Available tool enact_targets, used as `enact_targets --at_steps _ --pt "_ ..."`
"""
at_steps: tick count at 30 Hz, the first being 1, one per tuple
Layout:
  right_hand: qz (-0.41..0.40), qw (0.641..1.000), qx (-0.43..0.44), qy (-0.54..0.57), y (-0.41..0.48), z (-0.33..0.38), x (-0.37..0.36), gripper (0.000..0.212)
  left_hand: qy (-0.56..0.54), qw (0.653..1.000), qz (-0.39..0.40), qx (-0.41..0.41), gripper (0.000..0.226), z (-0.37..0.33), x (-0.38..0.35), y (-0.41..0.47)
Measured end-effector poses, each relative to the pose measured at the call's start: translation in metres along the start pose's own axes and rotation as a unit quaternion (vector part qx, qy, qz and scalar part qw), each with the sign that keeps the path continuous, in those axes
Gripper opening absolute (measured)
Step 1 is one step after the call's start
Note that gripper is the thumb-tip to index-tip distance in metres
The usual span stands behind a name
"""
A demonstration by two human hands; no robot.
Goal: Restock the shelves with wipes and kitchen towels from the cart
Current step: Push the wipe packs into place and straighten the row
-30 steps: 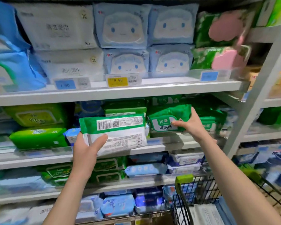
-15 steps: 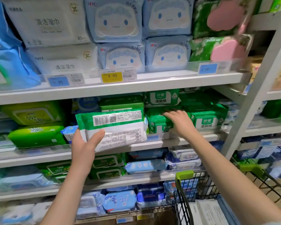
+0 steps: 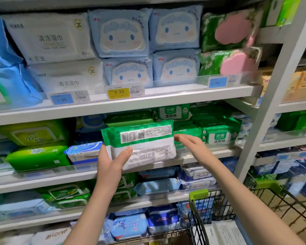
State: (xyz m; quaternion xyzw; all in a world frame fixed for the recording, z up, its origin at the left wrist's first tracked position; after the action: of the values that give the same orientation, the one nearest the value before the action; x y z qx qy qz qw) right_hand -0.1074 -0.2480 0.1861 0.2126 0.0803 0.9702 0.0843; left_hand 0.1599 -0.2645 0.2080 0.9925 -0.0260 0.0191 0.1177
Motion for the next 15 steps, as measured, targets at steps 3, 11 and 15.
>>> enact_targets --at_steps 3,11,15 --pt "0.01 0.999 -0.008 0.048 -0.021 0.007 -0.006 0.032 0.002 0.999 0.037 0.01 0.101 0.005 -0.029 -0.002" --pt "-0.116 0.993 -0.002 0.035 -0.028 -0.002 0.055 0.04 0.192 0.974 0.109 -0.05 0.037 -0.016 -0.093 0.011" --pt "-0.146 0.988 0.02 0.036 -0.024 0.004 0.078 0.009 0.286 0.949 0.105 -0.075 0.053 -0.025 -0.117 0.023"
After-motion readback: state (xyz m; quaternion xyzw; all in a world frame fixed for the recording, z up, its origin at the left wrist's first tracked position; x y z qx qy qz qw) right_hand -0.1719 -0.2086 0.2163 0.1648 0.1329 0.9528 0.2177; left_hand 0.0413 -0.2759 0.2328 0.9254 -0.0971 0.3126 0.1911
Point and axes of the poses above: each hand's wrist, its own y-axis towards the middle knuckle, its own x-axis out of the back of the hand, z = x × y, the point moved 9 cm from there along y, towards the middle knuckle
